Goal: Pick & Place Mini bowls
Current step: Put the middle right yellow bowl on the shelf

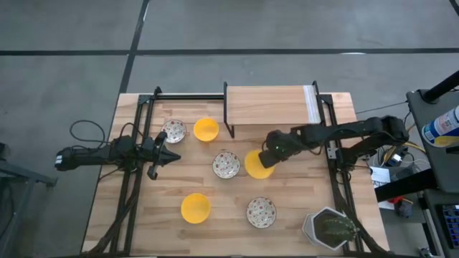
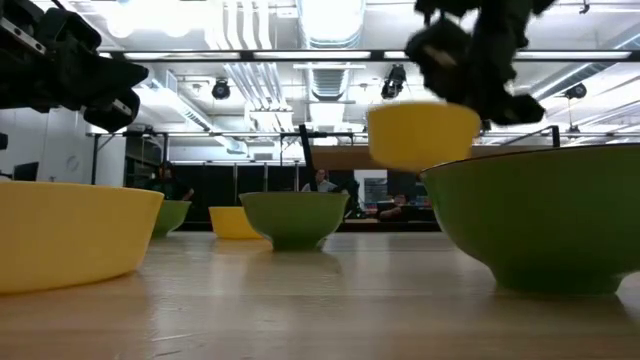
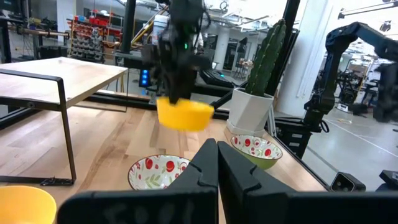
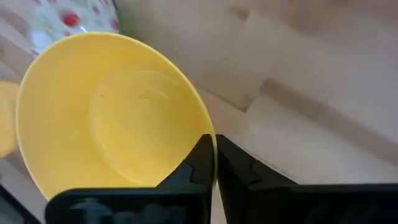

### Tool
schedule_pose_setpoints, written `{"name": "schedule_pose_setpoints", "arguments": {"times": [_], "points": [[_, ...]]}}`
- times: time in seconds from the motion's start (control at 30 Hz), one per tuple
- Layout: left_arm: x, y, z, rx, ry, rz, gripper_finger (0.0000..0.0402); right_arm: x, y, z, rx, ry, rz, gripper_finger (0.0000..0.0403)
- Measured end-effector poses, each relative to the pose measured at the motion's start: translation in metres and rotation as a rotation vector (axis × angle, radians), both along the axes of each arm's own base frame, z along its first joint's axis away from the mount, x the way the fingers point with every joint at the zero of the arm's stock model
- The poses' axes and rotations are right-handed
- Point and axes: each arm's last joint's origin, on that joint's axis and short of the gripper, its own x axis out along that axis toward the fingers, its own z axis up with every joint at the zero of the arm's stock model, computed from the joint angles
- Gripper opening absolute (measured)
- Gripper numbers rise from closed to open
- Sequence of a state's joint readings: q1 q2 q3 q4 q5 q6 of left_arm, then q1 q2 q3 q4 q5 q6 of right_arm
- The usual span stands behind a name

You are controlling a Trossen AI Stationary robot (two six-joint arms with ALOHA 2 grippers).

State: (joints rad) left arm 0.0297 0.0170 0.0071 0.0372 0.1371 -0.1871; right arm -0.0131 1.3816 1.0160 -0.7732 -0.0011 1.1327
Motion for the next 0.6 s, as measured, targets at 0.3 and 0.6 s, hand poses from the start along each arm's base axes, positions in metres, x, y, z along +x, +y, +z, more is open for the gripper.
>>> {"name": "schedule_pose_setpoints", "arguments": {"times": [0.3,0.6], "points": [[0.0,0.0,0.0,0.0,0.0,0.0,0.0,-0.019,-0.042,0.077,-0.103,0.07,-0.005,0.0009],[0.0,0.0,0.0,0.0,0.001,0.0,0.0,-0.064,-0.105,0.103,-0.237,0.177,-0.154,0.0008]]}}
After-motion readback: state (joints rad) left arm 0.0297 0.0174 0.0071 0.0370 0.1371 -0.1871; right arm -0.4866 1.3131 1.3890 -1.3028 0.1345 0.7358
